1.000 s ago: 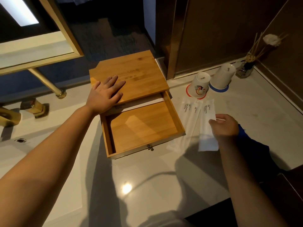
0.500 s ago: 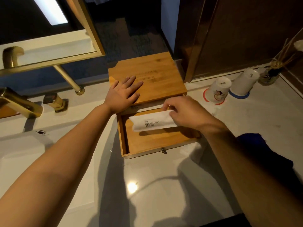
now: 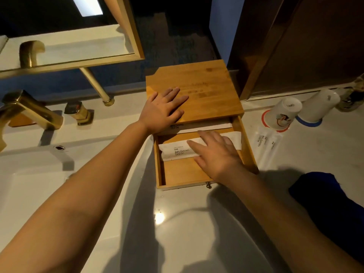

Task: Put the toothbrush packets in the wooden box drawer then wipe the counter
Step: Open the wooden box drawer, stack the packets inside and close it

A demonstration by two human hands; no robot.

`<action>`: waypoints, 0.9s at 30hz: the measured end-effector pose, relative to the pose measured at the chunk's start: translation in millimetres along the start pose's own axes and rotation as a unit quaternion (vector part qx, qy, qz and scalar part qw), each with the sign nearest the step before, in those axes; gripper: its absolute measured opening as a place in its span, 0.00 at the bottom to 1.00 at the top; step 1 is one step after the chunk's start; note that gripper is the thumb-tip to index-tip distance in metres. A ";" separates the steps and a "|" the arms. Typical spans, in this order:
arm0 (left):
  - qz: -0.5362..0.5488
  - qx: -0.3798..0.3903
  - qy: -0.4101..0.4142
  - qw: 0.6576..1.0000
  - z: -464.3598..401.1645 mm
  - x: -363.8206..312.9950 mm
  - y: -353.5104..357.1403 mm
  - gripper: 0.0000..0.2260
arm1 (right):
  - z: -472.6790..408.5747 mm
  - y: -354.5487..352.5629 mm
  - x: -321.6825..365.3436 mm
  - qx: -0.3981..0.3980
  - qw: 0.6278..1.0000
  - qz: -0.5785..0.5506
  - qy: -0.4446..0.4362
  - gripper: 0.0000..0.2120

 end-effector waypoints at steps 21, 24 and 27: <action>-0.003 -0.010 0.001 1.000 -0.3 0.0 2.4 0.23 | -8.0 40.3 1.0 0.199 0.975 0.008 0.098 0.31; -0.002 -0.012 0.001 1.000 0.3 -0.2 1.4 0.23 | -9.1 40.7 -6.1 0.178 0.982 0.007 0.067 0.29; -0.005 -0.012 0.002 1.000 0.1 0.2 0.8 0.23 | -10.7 44.5 -15.5 0.154 0.987 -0.039 0.032 0.27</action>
Point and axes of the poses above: each hand's wrist, its own z-axis away from the middle knuckle, its own y-axis out of the palm, x = y × z, the point moved 5 cm from there along -z, towards the middle knuckle, and after that the axes turned 11 degrees about z, right-handed, at the moved point
